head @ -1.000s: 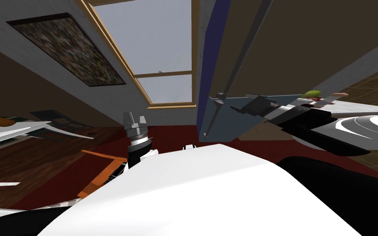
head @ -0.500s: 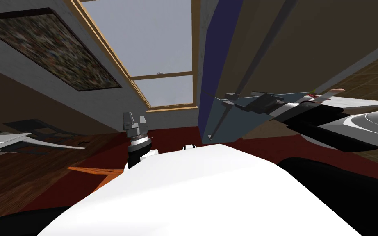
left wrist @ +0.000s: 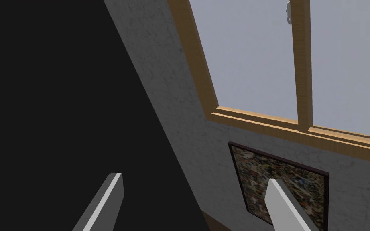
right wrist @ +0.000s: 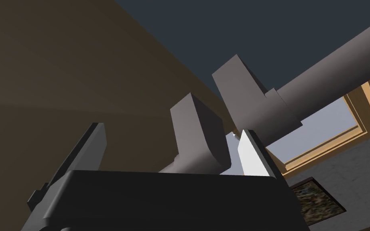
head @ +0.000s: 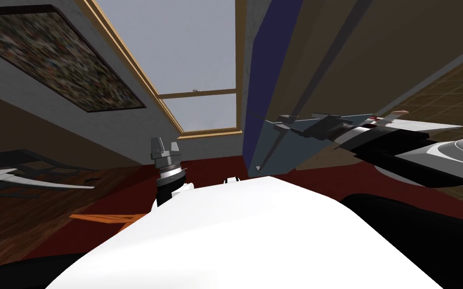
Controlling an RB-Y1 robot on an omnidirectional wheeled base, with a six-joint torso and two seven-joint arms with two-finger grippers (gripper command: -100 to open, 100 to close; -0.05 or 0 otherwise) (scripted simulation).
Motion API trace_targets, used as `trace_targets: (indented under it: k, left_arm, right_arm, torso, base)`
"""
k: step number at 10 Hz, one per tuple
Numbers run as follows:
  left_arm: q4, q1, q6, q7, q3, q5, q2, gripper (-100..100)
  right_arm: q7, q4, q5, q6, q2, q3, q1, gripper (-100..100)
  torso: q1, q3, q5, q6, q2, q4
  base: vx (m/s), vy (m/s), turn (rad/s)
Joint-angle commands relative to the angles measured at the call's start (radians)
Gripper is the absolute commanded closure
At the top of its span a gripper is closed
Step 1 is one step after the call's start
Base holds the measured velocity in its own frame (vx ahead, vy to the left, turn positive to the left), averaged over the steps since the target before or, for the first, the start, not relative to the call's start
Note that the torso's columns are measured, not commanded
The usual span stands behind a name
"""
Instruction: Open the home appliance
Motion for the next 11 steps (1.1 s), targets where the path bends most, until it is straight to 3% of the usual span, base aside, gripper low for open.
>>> trace_targets:
  k: [1, 4, 10, 11]
  left_arm:
    - [0.0, 0.0, 0.0, 0.0, 0.0, 0.0, 0.0, 0]
    - [0.0, -0.001, 0.0, 0.0, 0.0, 0.0, 0.0, 0]
    - [0.0, 0.0, 0.0, 0.0, 0.0, 0.0, 0.0, 0]
    - [0.0, 0.0, 0.0, 0.0, 0.0, 0.0, 0.0, 0]
  right_arm:
    - [0.001, -0.023, -0.003, -0.011, 0.0, 0.005, -0.005, 100]
    - [0.005, -0.09, -0.012, -0.04, -0.002, 0.018, -0.024, 100]
    - [0.013, -0.224, -0.029, -0.1, -0.006, 0.044, -0.06, 100]
    - [0.013, -0.212, -0.025, -0.087, -0.008, 0.047, -0.058, 100]
  torso:
    - [-0.002, 0.004, -0.002, 0.005, 0.004, 0.001]
    - [-0.014, 0.021, -0.007, 0.011, 0.029, 0.009]
    - [-0.002, 0.011, -0.003, 0.01, 0.013, 0.004]
    - [-0.003, 0.011, -0.003, 0.01, 0.014, 0.004]
  base:
    - [-0.082, -0.106, 0.027]
    - [-0.254, -0.244, 0.04]
    - [-0.269, -0.281, 0.036]
    - [-0.102, -0.122, 0.017]
